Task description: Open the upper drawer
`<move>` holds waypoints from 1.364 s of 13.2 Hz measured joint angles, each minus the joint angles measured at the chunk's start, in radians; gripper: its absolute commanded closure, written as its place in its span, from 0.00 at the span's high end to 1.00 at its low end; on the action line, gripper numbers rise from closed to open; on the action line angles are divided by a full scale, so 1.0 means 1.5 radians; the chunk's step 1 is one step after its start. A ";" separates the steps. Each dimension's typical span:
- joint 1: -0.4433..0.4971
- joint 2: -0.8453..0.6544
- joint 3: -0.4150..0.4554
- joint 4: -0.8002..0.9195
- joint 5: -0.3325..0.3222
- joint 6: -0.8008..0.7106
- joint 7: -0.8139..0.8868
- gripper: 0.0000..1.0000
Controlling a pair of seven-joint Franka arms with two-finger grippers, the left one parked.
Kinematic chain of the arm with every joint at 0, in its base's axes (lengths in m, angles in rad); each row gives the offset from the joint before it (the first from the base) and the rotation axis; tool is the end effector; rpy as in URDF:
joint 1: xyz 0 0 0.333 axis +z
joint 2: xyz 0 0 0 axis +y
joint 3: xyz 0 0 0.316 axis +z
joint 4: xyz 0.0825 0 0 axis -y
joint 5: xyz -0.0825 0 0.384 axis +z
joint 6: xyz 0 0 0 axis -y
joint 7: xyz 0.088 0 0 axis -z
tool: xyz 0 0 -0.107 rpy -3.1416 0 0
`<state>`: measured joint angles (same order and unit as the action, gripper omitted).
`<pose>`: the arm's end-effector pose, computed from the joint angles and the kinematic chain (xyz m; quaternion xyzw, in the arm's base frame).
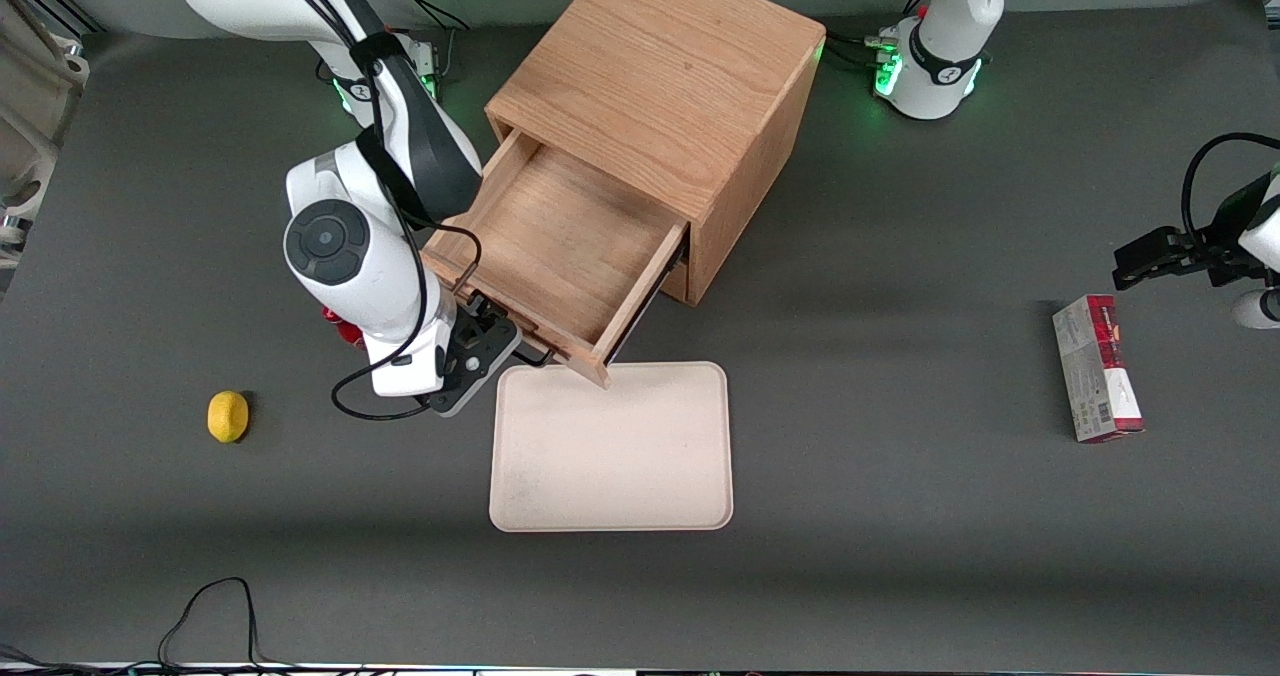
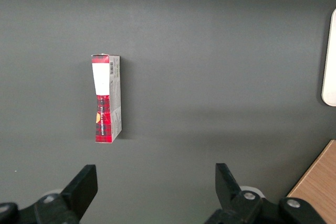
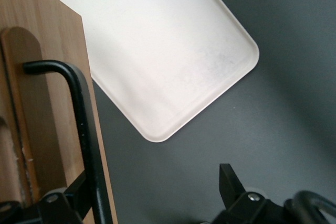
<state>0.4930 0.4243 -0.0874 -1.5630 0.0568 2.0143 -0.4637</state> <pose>0.6209 0.2788 0.4034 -0.9101 -0.4140 -0.0146 0.0075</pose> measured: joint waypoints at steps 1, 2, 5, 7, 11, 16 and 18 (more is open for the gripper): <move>-0.006 0.007 0.000 0.010 0.000 -0.004 0.000 1.00; -0.013 0.013 0.000 0.019 0.000 -0.008 0.000 1.00; -0.025 0.029 0.000 0.040 0.000 -0.018 -0.003 1.00; -0.025 0.033 0.001 0.048 0.000 -0.026 -0.003 1.00; -0.029 0.034 -0.001 0.120 0.006 -0.105 -0.003 1.00; -0.055 0.019 -0.007 0.232 0.008 -0.235 0.052 1.00; -0.070 -0.011 -0.017 0.256 0.008 -0.280 0.143 1.00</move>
<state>0.3872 0.4082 -0.1126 -1.1787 0.0682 1.5939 -0.2488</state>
